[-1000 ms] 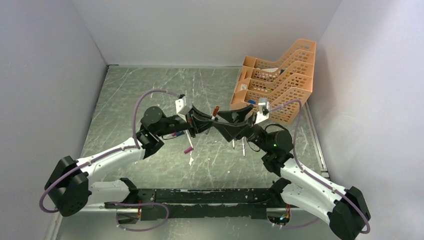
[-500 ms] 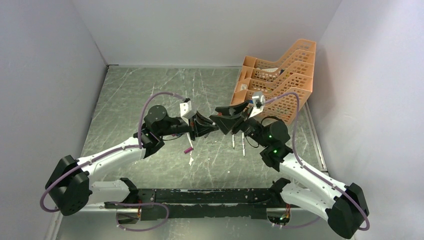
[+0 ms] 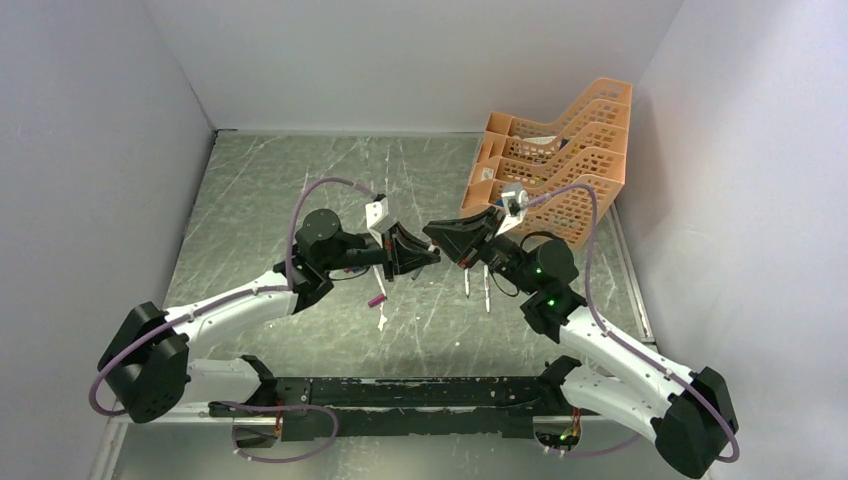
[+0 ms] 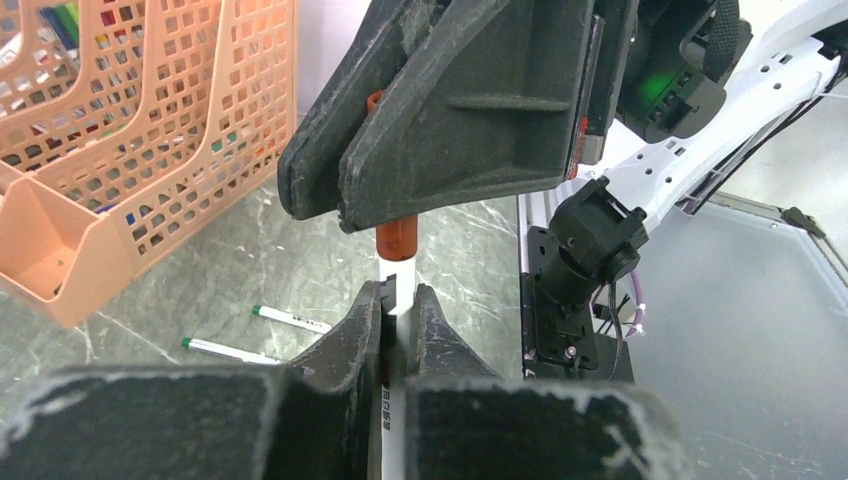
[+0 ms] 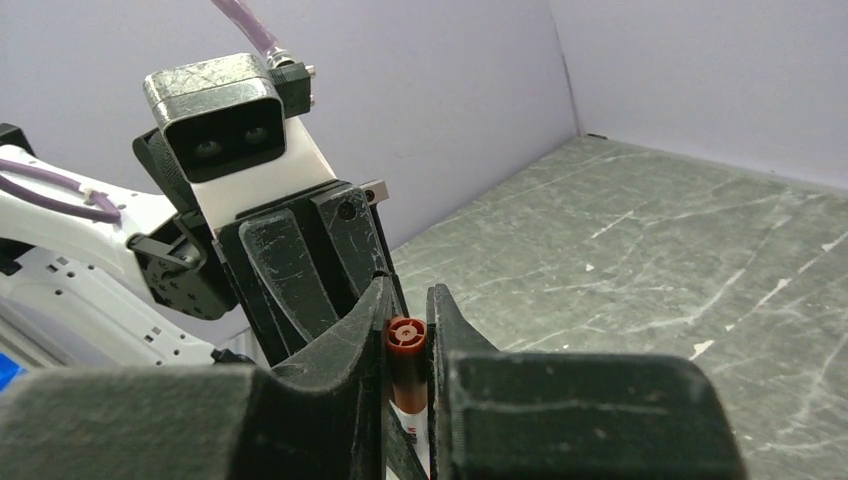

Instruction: Insert the pens into the pen caps

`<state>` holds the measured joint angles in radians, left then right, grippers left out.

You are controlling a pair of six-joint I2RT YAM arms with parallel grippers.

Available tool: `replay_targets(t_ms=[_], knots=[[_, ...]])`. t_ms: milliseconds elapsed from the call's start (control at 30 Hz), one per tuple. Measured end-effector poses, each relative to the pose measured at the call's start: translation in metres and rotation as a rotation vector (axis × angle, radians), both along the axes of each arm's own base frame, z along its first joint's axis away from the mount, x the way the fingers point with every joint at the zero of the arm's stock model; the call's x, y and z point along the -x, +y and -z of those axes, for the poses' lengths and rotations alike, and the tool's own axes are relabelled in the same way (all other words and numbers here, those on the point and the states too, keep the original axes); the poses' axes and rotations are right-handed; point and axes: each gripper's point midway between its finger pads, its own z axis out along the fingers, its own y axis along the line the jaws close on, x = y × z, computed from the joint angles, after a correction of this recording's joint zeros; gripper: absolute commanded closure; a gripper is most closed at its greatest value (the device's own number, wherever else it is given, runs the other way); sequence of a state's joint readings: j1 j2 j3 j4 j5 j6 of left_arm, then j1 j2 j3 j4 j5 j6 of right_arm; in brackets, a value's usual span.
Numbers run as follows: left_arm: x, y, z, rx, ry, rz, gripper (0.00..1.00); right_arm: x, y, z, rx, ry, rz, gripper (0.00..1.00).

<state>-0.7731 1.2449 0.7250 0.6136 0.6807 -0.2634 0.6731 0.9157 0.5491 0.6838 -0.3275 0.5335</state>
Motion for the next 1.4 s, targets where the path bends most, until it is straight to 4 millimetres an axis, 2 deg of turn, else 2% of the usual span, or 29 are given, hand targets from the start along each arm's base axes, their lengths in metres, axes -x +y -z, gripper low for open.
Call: replay_targets(t_ms=[333,733,1233,1267,1400], knots=[[-0.010,-0.013,-0.002,-0.045,0.068,0.009,0.93,-0.006,-0.016,0.005,0.021,0.001,0.084,1.00],[-0.009,-0.026,0.016,-0.118,0.127,0.078,0.93,-0.007,-0.026,0.028,0.012,0.019,0.134,1.00],[-0.005,-0.023,0.026,-0.169,0.166,0.131,0.93,-0.002,-0.028,0.040,-0.041,0.042,0.151,1.00],[-0.004,-0.023,0.026,-0.169,0.167,0.137,0.93,-0.001,-0.028,0.040,-0.045,0.046,0.152,0.99],[0.001,-0.023,0.025,-0.167,0.154,0.166,0.93,0.004,-0.032,0.033,-0.086,0.083,0.153,0.69]])
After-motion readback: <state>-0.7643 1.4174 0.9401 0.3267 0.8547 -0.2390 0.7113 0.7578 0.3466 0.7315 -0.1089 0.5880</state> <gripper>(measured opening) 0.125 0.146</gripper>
